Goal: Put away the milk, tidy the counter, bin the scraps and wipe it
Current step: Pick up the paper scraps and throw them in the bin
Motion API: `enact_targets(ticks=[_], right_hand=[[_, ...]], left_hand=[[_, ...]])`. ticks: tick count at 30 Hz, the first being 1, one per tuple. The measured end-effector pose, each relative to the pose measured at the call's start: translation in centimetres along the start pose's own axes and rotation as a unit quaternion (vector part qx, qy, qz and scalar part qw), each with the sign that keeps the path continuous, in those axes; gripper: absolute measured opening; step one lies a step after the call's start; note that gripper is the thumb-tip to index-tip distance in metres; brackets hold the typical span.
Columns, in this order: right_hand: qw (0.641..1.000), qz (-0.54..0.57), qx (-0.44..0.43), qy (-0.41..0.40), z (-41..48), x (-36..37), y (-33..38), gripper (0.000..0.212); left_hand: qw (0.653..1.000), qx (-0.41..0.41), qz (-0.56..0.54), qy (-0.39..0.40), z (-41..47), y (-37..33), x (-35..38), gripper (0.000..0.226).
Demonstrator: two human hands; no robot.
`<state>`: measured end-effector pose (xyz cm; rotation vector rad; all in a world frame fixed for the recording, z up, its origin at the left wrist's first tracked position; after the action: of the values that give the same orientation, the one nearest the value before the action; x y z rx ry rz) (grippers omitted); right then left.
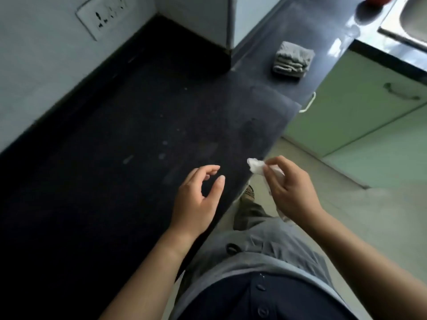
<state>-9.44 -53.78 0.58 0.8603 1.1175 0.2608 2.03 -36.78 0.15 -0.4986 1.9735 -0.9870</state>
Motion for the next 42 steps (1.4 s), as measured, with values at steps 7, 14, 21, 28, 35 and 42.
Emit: enact_targets(ticks=[7,14,21,28,35,42], right_hand=[[0.994,0.001,0.080,-0.078,-12.8,-4.8,0.6,0.010],[0.970,-0.005,0.169,-0.175,-22.9,-11.7,-1.9,0.010],[0.921,-0.047,0.263,-0.283,-37.7,-22.6,-7.0,0.011],[0.835,-0.086,0.376,-0.394,-55.0,-30.5,-10.8,0.012],[0.748,-0.083,0.441,-0.489,-63.6,-32.7,-12.3,0.017],[0.722,-0.081,0.458,-0.511,-65.8,-38.1,-18.7,0.015]], left_hand=[[0.988,0.041,0.054,0.140,-7.8,-0.3,4.3,0.033],[0.953,0.078,0.120,0.266,-13.3,-3.5,12.4,0.019],[0.893,0.148,0.157,0.396,-22.8,-10.2,28.0,0.021],[0.803,0.214,0.188,0.523,-35.7,-14.9,43.7,0.031],[0.729,0.286,0.253,0.568,-42.4,-18.2,52.4,0.042],[0.717,0.280,0.279,0.573,-43.3,-21.9,60.6,0.033]])
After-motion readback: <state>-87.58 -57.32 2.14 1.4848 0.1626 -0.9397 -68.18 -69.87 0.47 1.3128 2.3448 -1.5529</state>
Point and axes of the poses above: each hand's wrist, its own z-axis towards the middle knuckle, its own x-axis out of the palm, y = z × x, the point moved 7 cm from there along z, towards the middle knuckle, and after that the axes turned 15 degrees about -x, right-handed, at the moved point
